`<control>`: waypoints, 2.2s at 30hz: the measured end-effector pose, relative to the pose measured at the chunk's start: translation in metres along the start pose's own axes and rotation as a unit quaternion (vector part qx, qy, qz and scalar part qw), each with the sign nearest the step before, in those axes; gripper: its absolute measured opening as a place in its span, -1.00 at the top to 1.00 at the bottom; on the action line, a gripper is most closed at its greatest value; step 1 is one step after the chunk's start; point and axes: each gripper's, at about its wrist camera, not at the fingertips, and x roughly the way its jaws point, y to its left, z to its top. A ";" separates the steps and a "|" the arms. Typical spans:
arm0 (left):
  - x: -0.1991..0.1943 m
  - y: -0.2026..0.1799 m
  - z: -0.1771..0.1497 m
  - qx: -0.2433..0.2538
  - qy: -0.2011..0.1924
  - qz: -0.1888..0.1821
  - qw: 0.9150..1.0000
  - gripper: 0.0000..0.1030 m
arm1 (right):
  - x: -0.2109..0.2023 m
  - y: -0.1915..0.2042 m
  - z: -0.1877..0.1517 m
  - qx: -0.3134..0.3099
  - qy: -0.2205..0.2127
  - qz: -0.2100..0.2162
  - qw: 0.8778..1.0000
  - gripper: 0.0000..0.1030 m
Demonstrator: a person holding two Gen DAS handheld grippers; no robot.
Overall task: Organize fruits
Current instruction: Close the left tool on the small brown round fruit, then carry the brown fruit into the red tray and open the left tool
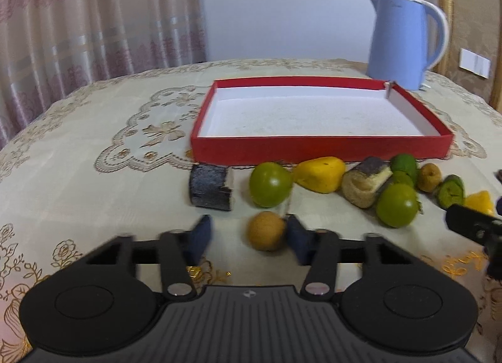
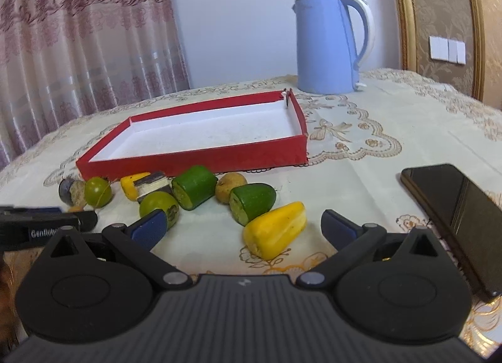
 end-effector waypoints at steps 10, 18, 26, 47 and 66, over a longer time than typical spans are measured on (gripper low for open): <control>-0.011 0.012 -0.002 -0.010 -0.007 -0.037 0.999 0.51 | -0.012 0.003 0.002 -0.044 -0.005 -0.013 0.999 -1.00; -0.025 0.009 0.005 0.004 -0.041 -0.027 0.999 0.51 | -0.010 -0.009 0.000 -0.057 0.009 -0.001 0.998 -0.89; -0.026 -0.003 0.029 0.026 -0.066 -0.018 0.997 0.51 | -0.005 -0.015 0.001 -0.055 0.018 0.004 0.998 -0.76; 0.077 -0.043 0.117 0.054 -0.010 0.025 0.998 0.51 | -0.006 -0.020 0.000 -0.039 0.007 0.016 0.999 -0.76; 0.103 -0.053 0.122 0.068 0.014 0.064 0.996 0.49 | -0.006 -0.024 0.000 -0.022 0.008 0.023 0.999 -0.76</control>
